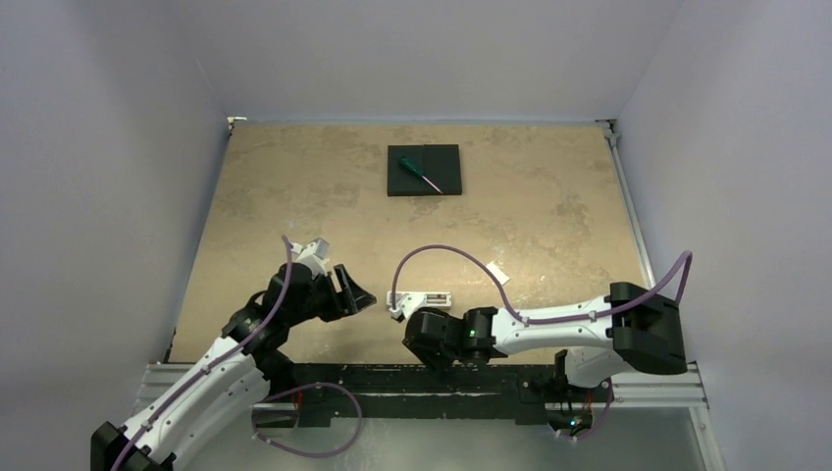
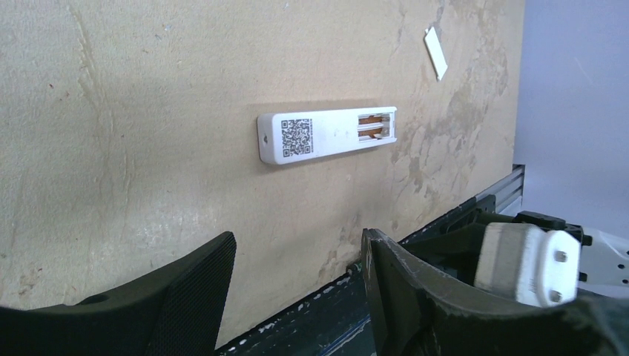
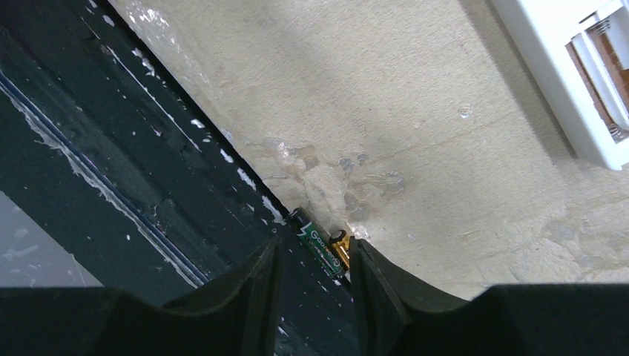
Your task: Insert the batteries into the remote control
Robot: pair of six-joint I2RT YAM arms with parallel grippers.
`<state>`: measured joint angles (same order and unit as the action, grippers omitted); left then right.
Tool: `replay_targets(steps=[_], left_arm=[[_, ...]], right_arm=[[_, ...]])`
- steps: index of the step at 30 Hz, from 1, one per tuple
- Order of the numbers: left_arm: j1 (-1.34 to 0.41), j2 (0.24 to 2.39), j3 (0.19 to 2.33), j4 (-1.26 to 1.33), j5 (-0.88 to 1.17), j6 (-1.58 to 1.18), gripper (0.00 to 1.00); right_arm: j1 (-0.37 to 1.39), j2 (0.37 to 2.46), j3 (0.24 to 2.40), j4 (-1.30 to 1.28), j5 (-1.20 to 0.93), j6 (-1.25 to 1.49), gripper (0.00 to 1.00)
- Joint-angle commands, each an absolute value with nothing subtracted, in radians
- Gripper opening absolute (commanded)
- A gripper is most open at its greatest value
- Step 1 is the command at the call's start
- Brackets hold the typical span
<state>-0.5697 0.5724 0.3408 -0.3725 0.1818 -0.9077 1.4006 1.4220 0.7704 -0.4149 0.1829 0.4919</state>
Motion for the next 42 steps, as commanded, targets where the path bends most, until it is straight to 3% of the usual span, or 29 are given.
replay_targets(steps=[1,22,42], left_arm=[[-0.564,0.532,0.408,-0.429,0.160,-0.934,0.62],[-0.564,0.506,0.469,-0.485,0.140,-0.907,0.62],[-0.564,0.502,0.472,-0.495,0.129,-0.901,0.62]], right_arm=[[1.407,1.434,0.817,-0.397,0.160,0.460,0.44],[1.407,1.542,0.850,-0.403,0.137,0.419,0.43],[1.407,1.510,0.829,-0.401,0.182,0.458,0.14]])
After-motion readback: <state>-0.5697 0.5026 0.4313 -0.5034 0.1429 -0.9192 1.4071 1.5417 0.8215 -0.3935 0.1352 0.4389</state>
